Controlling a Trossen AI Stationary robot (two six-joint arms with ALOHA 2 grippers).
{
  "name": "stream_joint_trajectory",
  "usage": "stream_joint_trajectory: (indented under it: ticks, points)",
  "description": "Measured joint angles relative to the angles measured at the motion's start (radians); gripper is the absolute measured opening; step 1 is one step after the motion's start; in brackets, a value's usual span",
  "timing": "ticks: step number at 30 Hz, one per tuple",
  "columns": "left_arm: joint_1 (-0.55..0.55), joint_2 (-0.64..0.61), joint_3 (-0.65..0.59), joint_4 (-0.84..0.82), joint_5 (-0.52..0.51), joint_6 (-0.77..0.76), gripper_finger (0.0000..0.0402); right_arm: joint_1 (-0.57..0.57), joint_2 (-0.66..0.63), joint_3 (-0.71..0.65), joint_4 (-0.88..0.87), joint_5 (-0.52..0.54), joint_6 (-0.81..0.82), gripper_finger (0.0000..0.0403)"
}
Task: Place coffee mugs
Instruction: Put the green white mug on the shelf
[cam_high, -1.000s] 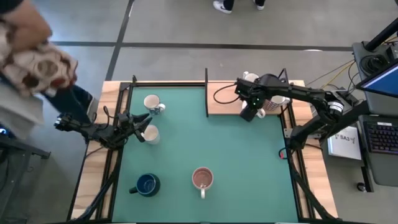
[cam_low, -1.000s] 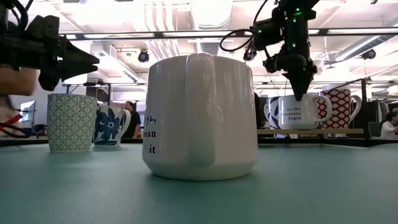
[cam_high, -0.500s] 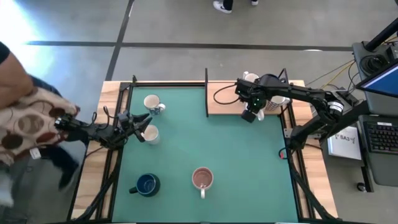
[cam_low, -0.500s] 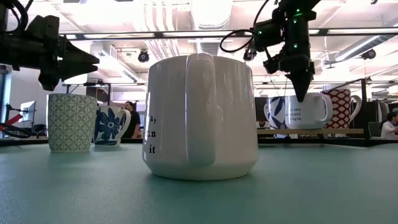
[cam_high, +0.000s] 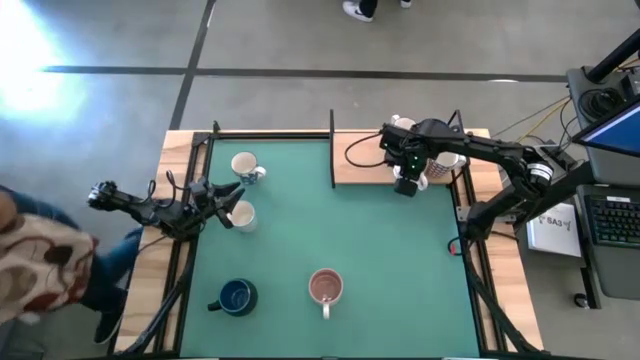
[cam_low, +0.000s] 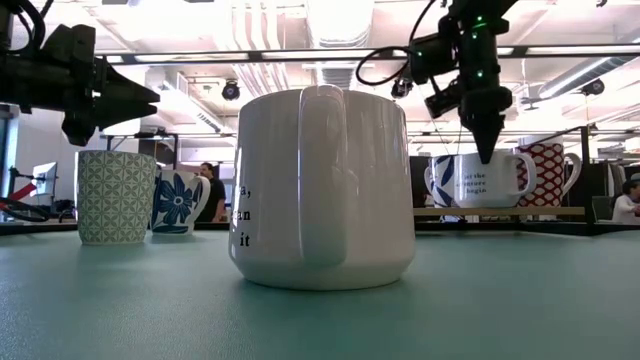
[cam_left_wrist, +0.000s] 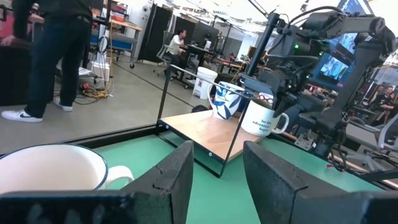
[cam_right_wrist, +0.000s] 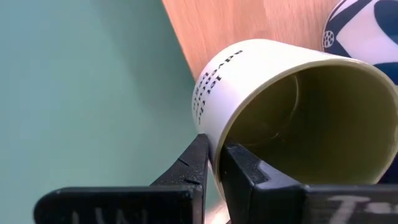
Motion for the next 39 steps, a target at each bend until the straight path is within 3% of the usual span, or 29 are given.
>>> stream_joint_trajectory:
  ticks: [14,39]
  points:
    - [0.0,0.0,0.0,0.0,0.0,0.0,0.0123,-0.035,0.0,0.001,0.003,0.029,-0.144,0.0023]
    - [0.0,0.0,0.0,0.0,0.0,0.0,0.0123,-0.034,0.0,0.001,0.005,0.02,-0.143,0.0028]
